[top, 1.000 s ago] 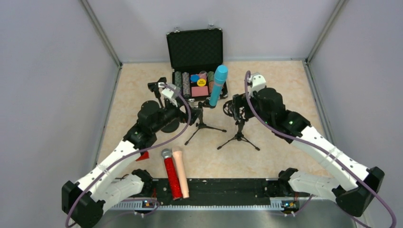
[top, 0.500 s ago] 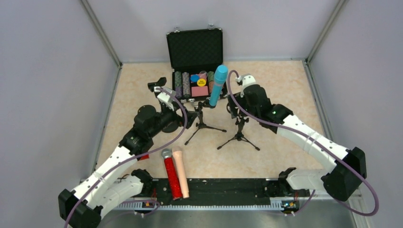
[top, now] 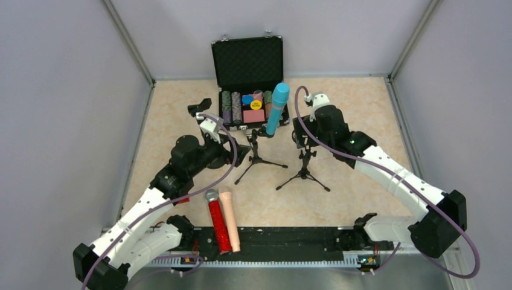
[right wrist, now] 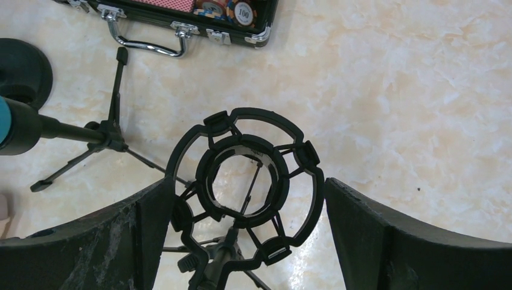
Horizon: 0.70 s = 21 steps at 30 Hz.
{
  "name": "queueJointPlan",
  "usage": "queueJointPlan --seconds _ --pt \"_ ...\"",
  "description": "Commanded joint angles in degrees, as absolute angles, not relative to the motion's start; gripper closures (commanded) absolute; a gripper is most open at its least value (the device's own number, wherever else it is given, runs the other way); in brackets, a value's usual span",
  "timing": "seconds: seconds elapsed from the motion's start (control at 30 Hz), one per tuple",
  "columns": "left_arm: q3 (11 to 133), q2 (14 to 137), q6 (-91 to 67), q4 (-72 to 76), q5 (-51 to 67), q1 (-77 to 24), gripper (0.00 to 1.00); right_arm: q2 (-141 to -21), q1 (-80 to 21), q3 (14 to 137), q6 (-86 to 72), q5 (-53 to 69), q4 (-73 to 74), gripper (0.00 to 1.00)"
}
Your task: Attach the microphones to the stand
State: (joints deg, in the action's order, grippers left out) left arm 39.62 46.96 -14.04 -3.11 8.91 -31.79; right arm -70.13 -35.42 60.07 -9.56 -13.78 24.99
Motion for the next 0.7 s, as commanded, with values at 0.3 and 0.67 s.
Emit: queueJointPlan --seconds 0.3,0.67 --pt "35.9 40.2 -21.1 -13.0 1.4 -31.6 0.04 -64.6 -32.9 58.6 -11.8 -6.7 20.7 0.08" --pt "34.8 37.2 -38.3 -25.5 -9.1 -31.6 0.01 -64.5 -32.2 57.1 -12.1 -5.9 19.9 0.09"
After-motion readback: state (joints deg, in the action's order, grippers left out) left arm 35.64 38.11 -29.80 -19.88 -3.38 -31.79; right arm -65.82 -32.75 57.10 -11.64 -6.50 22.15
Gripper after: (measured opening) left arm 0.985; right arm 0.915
